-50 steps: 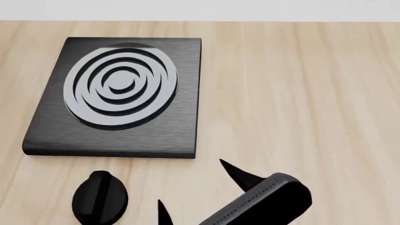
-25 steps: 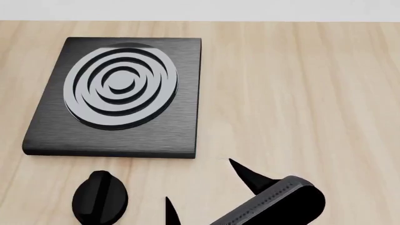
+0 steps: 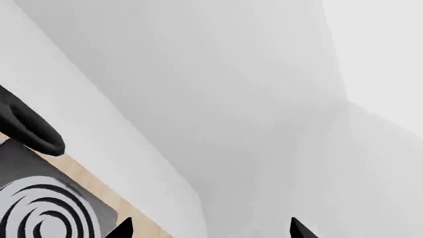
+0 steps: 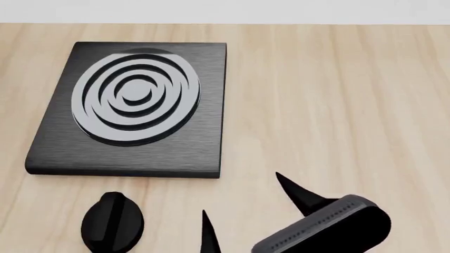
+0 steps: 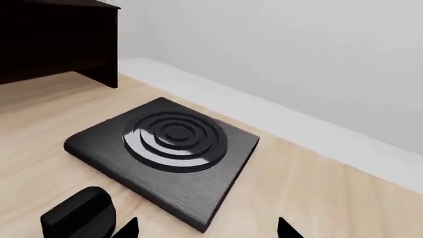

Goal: Put the frying pan on the cabinet shelf.

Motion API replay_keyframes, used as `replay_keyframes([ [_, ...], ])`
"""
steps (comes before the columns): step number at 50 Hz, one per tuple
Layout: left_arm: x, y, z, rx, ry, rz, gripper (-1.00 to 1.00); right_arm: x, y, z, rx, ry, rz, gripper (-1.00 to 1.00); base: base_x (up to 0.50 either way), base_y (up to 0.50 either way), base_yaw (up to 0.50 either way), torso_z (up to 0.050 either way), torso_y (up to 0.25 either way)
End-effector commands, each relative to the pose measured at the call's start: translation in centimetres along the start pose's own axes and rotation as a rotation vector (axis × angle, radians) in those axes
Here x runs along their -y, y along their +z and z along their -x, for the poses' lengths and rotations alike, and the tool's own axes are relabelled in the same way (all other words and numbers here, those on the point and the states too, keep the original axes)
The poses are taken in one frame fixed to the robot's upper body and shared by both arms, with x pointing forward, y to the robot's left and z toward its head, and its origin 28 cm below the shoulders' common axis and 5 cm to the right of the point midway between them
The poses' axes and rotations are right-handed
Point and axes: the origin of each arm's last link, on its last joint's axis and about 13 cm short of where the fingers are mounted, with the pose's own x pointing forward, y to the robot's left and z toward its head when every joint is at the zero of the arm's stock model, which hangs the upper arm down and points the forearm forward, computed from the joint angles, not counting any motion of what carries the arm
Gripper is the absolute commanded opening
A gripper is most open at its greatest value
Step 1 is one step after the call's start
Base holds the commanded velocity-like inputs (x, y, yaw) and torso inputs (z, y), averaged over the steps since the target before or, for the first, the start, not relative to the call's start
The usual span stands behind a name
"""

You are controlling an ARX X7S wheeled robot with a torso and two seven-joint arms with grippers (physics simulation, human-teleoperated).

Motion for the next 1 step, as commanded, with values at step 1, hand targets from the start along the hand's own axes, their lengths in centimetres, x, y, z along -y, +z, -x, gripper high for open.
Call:
replay_keyframes([
  [1,-0.29,-0.14,0.19,-0.035,-0.022,-0.235,1.00,0.58,0.17,-0.09,0.018,-0.039,-0.016,1.00,0.00,0.00,0.00,0.000,-0.011],
])
